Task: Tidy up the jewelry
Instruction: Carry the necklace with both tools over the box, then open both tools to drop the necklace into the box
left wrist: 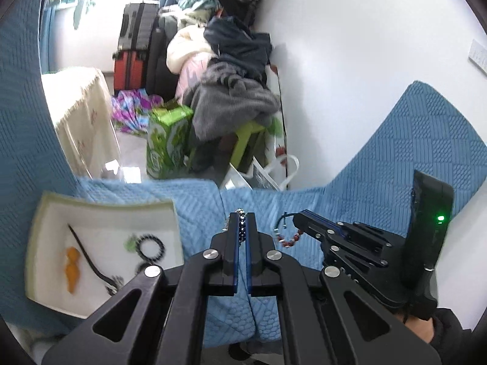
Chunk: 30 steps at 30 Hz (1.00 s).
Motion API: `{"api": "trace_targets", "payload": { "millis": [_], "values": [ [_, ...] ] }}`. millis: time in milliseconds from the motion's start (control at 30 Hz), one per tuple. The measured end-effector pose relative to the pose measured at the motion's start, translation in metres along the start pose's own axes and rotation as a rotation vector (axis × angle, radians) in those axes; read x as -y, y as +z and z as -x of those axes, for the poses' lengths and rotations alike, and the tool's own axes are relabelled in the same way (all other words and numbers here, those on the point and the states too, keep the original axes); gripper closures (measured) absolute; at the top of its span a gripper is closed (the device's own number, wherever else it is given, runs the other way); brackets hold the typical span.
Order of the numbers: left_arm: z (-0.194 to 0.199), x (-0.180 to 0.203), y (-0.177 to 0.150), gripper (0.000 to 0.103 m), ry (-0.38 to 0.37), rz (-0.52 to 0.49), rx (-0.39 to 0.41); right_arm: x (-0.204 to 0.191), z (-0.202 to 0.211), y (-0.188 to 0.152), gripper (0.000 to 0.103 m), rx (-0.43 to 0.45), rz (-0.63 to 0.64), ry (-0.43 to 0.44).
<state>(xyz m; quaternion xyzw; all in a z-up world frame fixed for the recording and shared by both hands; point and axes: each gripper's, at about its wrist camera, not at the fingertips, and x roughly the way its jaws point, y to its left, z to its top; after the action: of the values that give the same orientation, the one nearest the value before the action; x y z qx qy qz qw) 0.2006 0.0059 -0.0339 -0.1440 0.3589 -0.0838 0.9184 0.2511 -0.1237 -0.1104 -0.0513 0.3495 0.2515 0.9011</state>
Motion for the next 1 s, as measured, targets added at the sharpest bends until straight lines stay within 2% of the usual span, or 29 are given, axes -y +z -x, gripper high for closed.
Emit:
{"api": "trace_targets", "payload": {
  "millis": [267,433,533,700,1000],
  "values": [
    [0.048,-0.014,0.037,0.1,0.061,-0.062,0.088,-0.044,0.024,0.05,0.101,0.062,0.051,0.064],
    [0.06,-0.045,0.038,0.1,0.107,-0.041,0.108,-0.072,0.014,0.058,0.101,0.05,0.061,0.111],
    [0.055,-0.063,0.029,0.1,0.126,-0.013,0.096,-0.09,-0.004,0.051,0.101,0.022,0.063,0.146],
    [0.032,-0.099,0.001,0.1,0.16,0.035,0.026,-0.118,-0.044,0.021,0.101,-0.073,0.071,0.188],
    [-0.003,-0.14,-0.042,0.1,0.164,0.112,-0.077,-0.137,-0.103,-0.024,0.101,-0.223,0.095,0.176]
  ]
}}
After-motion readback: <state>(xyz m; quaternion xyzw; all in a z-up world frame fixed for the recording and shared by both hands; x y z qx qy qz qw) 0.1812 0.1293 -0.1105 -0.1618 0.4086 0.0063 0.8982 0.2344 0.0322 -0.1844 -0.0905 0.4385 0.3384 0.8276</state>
